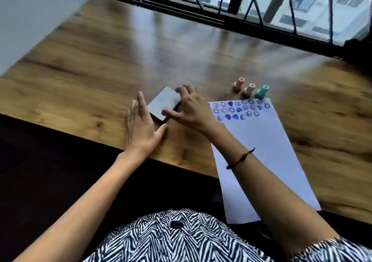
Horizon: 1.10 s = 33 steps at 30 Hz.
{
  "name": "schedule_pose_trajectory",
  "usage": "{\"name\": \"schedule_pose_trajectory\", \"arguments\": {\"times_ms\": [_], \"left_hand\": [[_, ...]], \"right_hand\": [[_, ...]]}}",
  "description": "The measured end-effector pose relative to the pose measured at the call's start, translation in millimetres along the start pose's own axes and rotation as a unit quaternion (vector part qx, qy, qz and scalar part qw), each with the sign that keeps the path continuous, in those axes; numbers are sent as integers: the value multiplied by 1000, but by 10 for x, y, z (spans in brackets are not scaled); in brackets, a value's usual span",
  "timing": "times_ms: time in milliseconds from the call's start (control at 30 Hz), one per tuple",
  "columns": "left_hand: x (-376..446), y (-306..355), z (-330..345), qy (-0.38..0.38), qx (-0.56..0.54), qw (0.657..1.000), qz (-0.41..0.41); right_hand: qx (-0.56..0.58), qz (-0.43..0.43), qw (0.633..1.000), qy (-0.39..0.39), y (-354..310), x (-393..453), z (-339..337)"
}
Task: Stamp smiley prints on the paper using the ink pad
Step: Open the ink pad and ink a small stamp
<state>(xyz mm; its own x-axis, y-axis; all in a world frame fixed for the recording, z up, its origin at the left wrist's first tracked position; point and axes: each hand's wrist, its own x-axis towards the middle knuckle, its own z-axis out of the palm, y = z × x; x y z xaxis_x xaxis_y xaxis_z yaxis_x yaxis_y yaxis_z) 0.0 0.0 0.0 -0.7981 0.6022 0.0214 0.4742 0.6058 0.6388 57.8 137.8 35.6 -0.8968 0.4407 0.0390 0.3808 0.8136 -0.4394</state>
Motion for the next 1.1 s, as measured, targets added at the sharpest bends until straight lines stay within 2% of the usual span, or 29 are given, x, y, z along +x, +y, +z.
{"name": "schedule_pose_trajectory", "arguments": {"times_ms": [200,400,500,567,633,733,1000,1100], "left_hand": [[40,17,54,57,-8,998,22],[45,7,65,81,-30,996,27],[59,-4,40,74,-38,996,13],[71,-8,34,71,-30,997,7],[79,17,18,65,-14,998,4],[86,80,8,63,20,998,18],[95,363,43,31,15,996,83],[92,426,86,18,7,995,94]], "right_hand": [[-120,-2,992,-48,-308,175,185],[-87,1,993,-78,-305,306,36],[52,30,987,-147,-215,424,-248],[192,65,954,-220,-126,503,-465],[294,115,917,-244,17,589,-623],[370,136,890,-230,217,729,-783],[277,180,932,-148,449,851,-931],[205,169,961,-77,603,799,-1053]]}}
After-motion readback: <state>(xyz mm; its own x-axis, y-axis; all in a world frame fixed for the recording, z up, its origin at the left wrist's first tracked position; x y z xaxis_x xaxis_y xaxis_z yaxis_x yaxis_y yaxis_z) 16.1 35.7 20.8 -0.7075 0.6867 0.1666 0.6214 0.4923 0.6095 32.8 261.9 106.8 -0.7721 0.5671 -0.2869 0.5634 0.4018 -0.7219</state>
